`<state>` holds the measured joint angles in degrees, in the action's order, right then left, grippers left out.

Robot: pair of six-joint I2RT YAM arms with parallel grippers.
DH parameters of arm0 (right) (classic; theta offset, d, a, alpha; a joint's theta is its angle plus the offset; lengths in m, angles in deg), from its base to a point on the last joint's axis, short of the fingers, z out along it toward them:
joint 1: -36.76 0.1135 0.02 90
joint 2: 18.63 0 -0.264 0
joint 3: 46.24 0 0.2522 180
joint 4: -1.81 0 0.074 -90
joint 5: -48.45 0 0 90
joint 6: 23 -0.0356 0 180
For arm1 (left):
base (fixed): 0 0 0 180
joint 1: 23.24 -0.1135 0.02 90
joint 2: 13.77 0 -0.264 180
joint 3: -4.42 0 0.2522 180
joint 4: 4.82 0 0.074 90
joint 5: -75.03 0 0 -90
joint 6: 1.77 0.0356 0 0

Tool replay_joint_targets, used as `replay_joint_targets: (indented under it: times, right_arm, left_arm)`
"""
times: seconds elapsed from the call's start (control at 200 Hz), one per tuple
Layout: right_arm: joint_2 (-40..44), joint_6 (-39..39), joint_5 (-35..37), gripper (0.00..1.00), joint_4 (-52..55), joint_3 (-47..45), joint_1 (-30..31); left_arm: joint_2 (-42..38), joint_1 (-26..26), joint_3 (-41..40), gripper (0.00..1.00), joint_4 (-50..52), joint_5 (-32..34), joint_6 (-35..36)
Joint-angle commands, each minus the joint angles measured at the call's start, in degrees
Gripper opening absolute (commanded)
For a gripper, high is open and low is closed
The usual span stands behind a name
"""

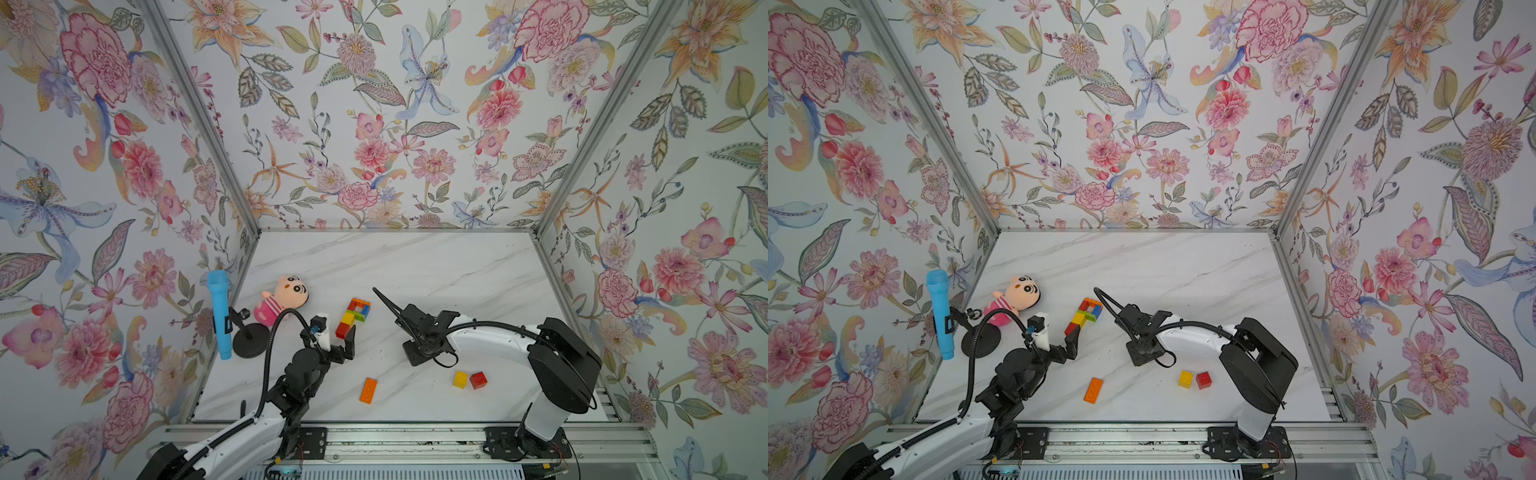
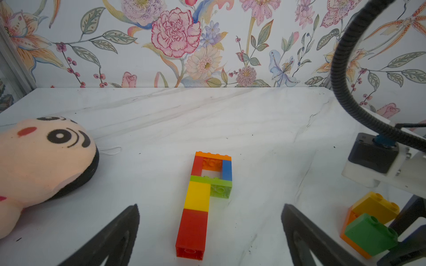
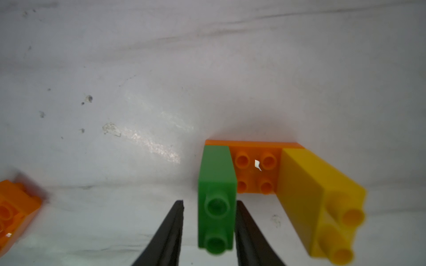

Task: Assemble the letter p with lego
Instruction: Assemble the lego brick with the lego brick, then pick up the lego brick from the center of the board.

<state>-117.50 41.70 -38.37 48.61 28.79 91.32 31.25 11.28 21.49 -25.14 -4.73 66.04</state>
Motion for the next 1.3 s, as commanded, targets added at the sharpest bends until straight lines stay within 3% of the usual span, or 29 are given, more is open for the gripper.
replay_joint_targets:
  times: [0.0,0.295,0.46,0.61,0.726,0.921,1.116,1.296]
  right_arm:
    - [2.70,0.75,-1.05,0.45,2.08,0.35,0.10]
    - [14.60,5.41,-1.73,0.51,0.07,-3.05,-2.90]
    - [24.68,8.13,-3.30,0.55,-7.98,-9.21,-8.11]
    - [30.14,6.58,-4.12,0.55,-14.57,-14.00,-11.53]
    - [33.89,5.54,-3.63,0.56,-18.54,-17.70,-12.62]
    - [40.15,4.12,-4.78,0.57,-23.05,-22.27,-14.69]
    - [43.30,4.86,-5.79,0.58,-23.64,-23.86,-15.83]
    - [44.04,4.82,-6.69,0.58,-23.68,-25.00,-16.73]
  left_arm:
    - [-0.10,-0.58,4.43,0.99,7.01,-4.25,-3.56]
    - [4.53,0.51,16.11,0.99,34.81,-10.43,-8.21]
    - [6.74,9.01,21.74,0.97,50.18,-8.03,-12.96]
    - [14.34,17.18,28.18,0.93,60.16,-7.74,-18.25]
    - [20.38,20.14,32.46,0.88,67.34,-7.78,-20.94]
    - [27.69,22.31,35.23,0.81,70.12,-12.15,-21.54]
    - [33.28,23.02,34.96,0.74,66.20,-17.24,-20.18]
    - [35.76,23.22,35.03,0.65,65.23,-17.76,-20.01]
